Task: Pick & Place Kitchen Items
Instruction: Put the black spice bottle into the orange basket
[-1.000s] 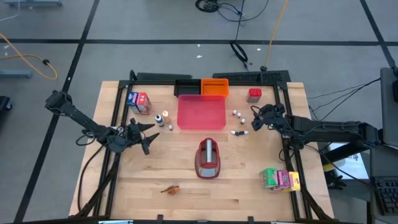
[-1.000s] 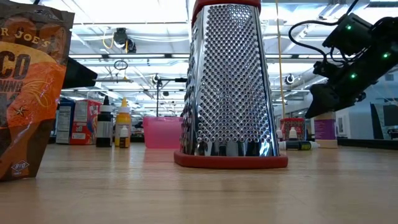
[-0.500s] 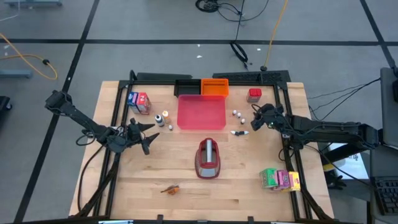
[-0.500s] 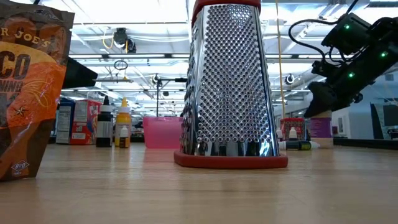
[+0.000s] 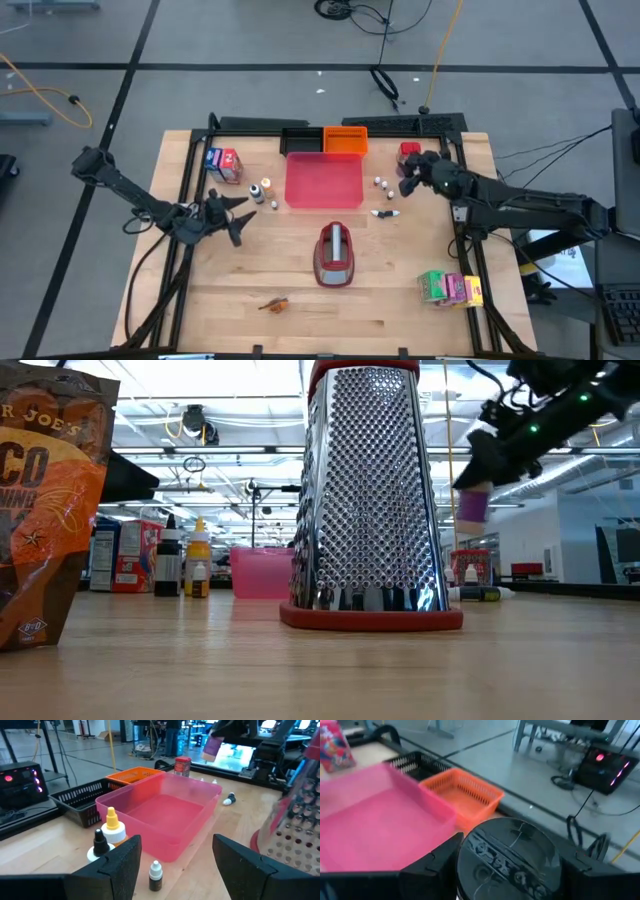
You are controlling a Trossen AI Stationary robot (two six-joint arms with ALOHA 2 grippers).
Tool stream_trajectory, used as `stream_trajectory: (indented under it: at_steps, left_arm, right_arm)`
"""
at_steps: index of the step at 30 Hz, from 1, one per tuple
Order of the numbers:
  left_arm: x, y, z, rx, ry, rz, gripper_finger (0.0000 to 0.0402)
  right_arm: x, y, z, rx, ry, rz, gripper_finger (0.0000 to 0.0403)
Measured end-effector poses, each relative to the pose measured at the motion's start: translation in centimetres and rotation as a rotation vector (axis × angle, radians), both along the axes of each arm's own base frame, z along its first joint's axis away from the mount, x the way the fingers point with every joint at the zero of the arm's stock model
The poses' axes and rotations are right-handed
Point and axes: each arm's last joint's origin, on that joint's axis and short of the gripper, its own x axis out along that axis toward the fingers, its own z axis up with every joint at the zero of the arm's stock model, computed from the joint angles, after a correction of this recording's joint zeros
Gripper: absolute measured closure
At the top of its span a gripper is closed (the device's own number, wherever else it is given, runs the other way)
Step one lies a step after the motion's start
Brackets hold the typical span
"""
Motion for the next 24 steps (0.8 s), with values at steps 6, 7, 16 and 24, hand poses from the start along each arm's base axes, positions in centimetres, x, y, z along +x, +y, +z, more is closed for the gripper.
stream_trajectory:
  at_steps: [6,7,16,24]
  left_arm:
    - [0.2,0.5,0.0,-0.016,-0.011,0.044,0.0156]
    - [0.2,0.6,0.0,-0.018,-0.012,0.050,0.0156]
    - [0.4,1.3,0.0,-0.033,-0.022,0.115,0.0156]
    - [0.5,1.9,0.0,-0.038,-0.023,0.153,0.0156]
  right_arm:
    - [2.3,-2.1,0.5,-0.017,-0.017,0.042,0.0202]
    - [2.7,-2.6,0.5,-0.023,-0.022,0.050,0.0202]
    - [6.4,-7.6,0.3,-0.016,-0.046,0.070,0.0202]
    - [9.9,-12.0,-0.6,0.000,-0.012,0.094,0.0202]
